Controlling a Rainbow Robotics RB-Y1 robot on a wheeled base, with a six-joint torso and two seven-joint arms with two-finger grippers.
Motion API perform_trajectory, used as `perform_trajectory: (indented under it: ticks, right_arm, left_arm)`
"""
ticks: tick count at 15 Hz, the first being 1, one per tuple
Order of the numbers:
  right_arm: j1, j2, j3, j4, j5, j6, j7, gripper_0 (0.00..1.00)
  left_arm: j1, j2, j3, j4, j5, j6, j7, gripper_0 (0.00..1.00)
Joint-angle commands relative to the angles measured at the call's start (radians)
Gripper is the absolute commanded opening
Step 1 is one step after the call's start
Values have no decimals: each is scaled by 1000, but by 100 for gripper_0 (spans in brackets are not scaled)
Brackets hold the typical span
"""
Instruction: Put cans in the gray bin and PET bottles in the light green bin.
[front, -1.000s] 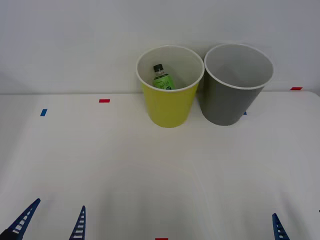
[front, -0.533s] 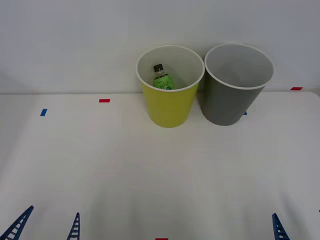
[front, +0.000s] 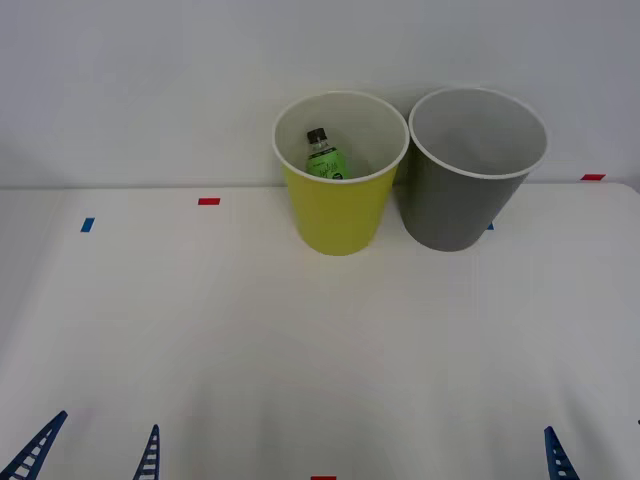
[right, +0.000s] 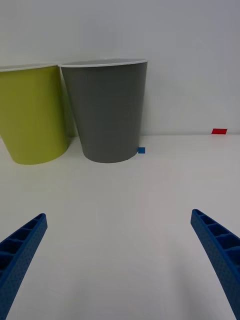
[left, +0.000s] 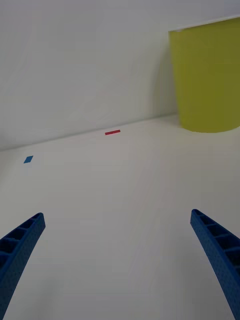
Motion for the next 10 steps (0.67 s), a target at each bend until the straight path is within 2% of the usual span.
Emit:
perform_trajectory:
  ticks: [1,10]
  right_arm:
    - [0,0,0,0,0,0,0,100]
    - [0,0,0,0,0,0,0,100]
  left_arm:
    - [0,0,0,0,0,0,0,100]
    - [0,0,0,0,0,0,0,100]
